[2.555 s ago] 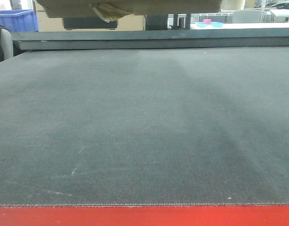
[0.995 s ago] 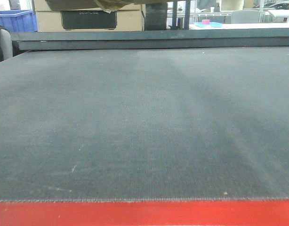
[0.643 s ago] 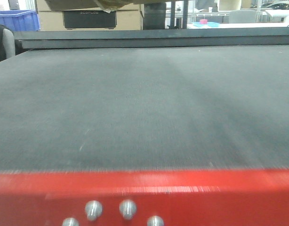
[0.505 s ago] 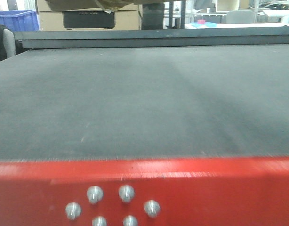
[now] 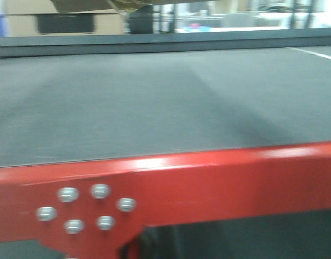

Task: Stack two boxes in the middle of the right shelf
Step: 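Drive the base away from the table toward the steel shelving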

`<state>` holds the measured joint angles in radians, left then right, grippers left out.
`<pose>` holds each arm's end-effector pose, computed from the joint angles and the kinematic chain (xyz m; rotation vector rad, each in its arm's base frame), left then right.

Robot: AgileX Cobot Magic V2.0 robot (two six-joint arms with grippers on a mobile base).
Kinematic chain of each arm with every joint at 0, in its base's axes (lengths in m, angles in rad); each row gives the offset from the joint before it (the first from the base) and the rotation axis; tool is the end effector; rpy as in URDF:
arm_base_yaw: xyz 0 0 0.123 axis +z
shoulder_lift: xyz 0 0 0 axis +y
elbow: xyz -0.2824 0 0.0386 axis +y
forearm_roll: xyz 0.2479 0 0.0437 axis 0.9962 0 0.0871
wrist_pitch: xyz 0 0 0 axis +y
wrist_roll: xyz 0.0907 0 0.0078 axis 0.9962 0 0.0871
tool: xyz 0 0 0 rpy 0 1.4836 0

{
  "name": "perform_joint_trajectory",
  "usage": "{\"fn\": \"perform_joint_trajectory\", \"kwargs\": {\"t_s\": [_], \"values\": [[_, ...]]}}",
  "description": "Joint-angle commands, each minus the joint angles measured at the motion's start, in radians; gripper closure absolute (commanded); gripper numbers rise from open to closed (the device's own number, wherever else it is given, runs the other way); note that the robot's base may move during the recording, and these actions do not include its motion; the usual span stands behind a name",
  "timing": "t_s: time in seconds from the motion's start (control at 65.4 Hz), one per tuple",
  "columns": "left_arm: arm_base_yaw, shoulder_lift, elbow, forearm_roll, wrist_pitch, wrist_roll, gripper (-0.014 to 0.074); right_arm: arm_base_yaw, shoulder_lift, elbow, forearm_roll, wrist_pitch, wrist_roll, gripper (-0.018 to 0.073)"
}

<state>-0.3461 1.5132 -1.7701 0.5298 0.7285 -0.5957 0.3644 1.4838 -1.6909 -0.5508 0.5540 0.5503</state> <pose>0.3232 -0.0839 0.4860 -0.0826 1.8625 -0.0433 0.3205 0.0954 0.4847 -0.0568 1.7538 0.0703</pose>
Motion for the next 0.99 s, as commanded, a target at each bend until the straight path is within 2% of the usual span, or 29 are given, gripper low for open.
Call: {"fn": "perform_joint_trajectory", "kwargs": {"t_s": [0.0, 0.979], "values": [[0.011, -0.002, -0.01, 0.026, -0.015, 0.002, 0.0708, -0.009, -0.018, -0.014, -0.031, -0.076, -0.003, 0.0727], [0.011, -0.002, -0.01, 0.026, -0.015, 0.002, 0.0708, -0.009, -0.018, -0.014, -0.031, -0.076, -0.003, 0.0727]]}}
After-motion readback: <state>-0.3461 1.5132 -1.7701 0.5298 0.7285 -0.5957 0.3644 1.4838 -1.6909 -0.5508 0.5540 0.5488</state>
